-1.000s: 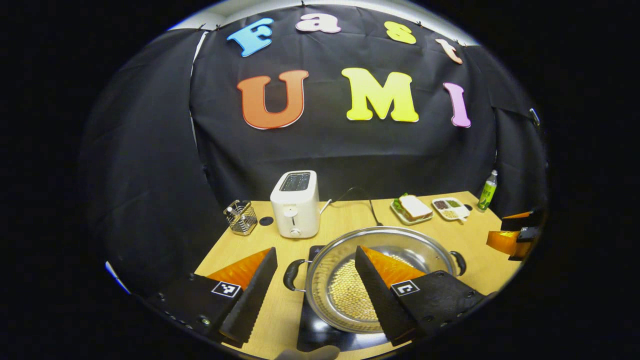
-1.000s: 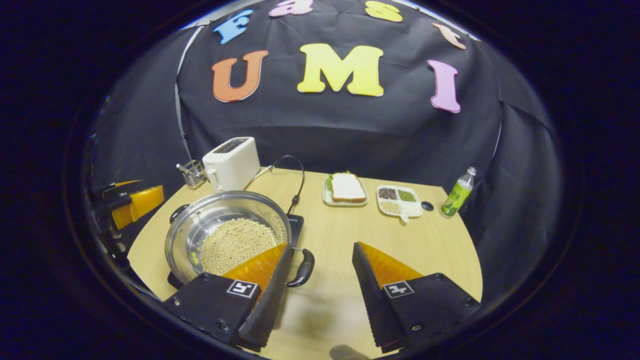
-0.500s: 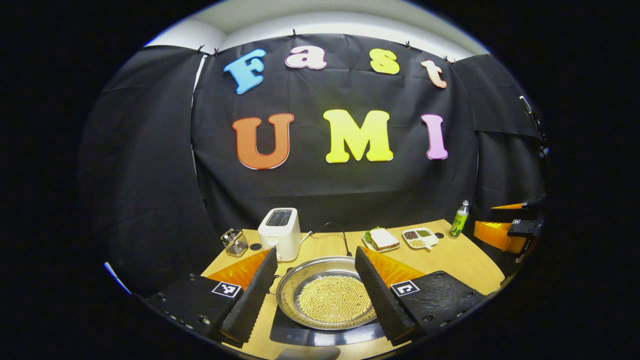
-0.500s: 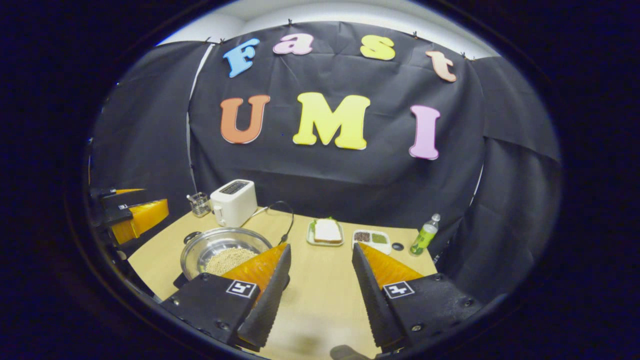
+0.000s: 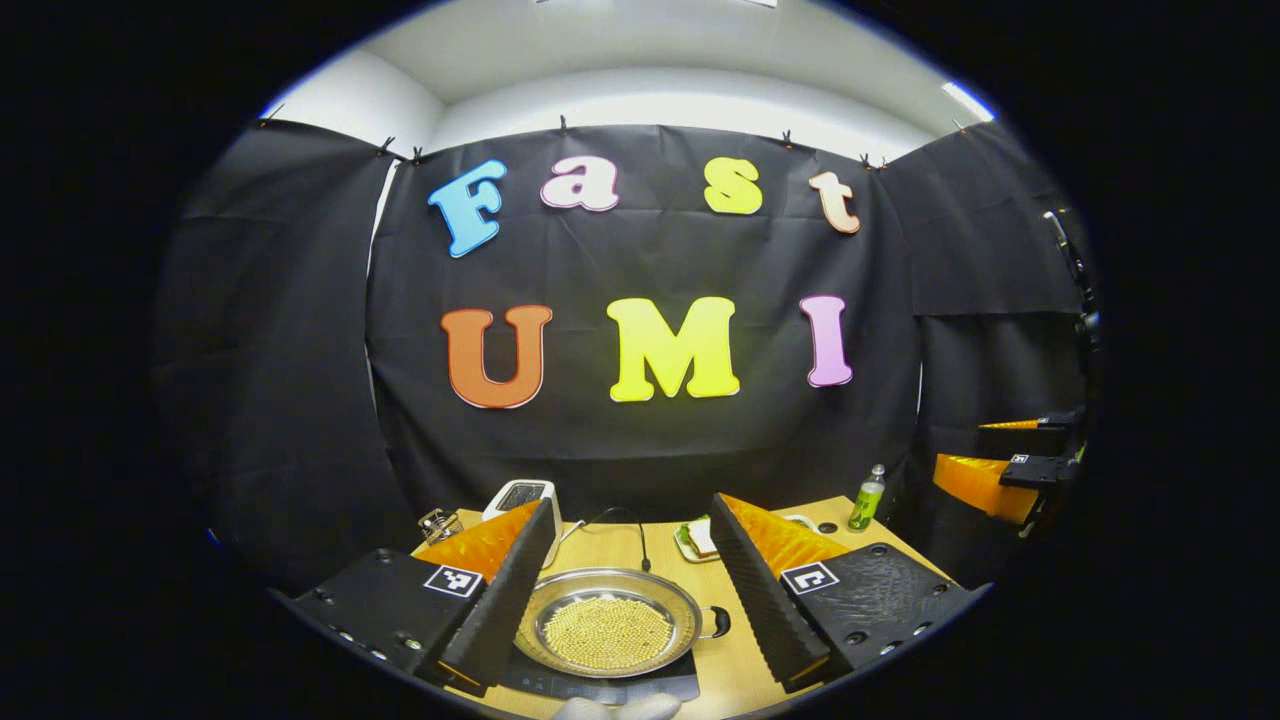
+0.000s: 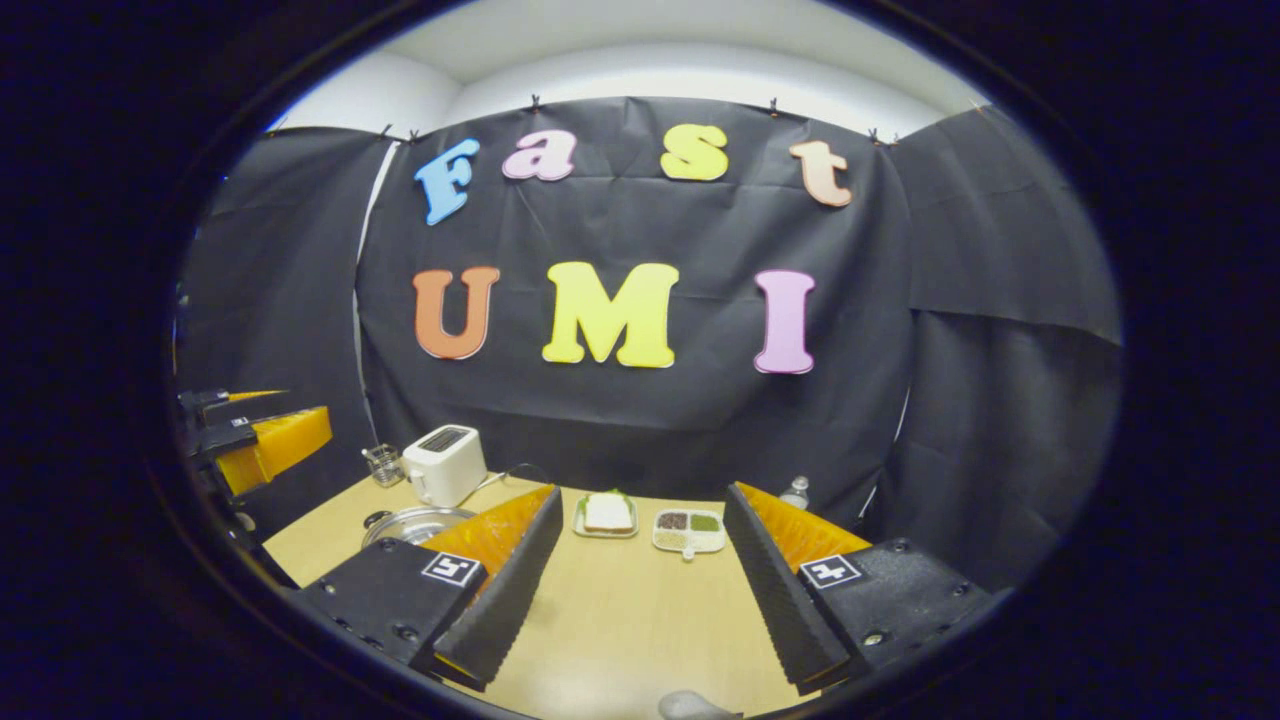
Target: First push the handle of the pot to place it horizontally, then grasp the pot with both hands and set it on the induction cooktop.
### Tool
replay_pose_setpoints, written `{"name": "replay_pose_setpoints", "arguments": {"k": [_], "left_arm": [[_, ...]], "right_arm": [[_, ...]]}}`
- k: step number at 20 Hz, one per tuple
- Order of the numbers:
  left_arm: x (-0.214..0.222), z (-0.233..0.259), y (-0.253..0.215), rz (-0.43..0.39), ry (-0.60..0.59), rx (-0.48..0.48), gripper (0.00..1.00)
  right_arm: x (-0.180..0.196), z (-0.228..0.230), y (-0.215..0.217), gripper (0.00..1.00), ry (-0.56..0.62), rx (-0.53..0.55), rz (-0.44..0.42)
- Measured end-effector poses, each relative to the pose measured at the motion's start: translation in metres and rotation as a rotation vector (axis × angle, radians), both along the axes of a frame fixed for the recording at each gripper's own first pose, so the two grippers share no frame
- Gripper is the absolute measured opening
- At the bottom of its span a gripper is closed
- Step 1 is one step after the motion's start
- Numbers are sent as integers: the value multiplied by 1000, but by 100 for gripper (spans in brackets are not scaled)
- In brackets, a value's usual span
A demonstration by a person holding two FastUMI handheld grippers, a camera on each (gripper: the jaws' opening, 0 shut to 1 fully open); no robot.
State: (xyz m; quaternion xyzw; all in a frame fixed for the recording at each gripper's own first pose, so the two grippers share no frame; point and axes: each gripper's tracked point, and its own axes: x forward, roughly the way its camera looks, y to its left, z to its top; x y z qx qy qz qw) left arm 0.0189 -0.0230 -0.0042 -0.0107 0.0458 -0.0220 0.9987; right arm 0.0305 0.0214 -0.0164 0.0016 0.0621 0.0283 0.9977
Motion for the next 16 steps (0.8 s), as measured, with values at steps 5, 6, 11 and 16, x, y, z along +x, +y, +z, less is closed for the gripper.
{"name": "replay_pose_setpoints", "arguments": {"k": [5, 6, 11, 16], "left_arm": [[-12, 17, -31, -3, -18, -10, 93], [-14, 20, -36, 0, -24, -12, 93], [-25, 32, -55, 27, -45, -11, 93], [-33, 36, -70, 45, -52, 7, 93]], "right_arm": [[-13, 13, -48, 100, -37, 29, -44], [-15, 15, -57, 100, -42, 33, -50], [-32, 23, -95, 100, -63, 51, -78], [-40, 26, -116, 100, -78, 57, -82]]}}
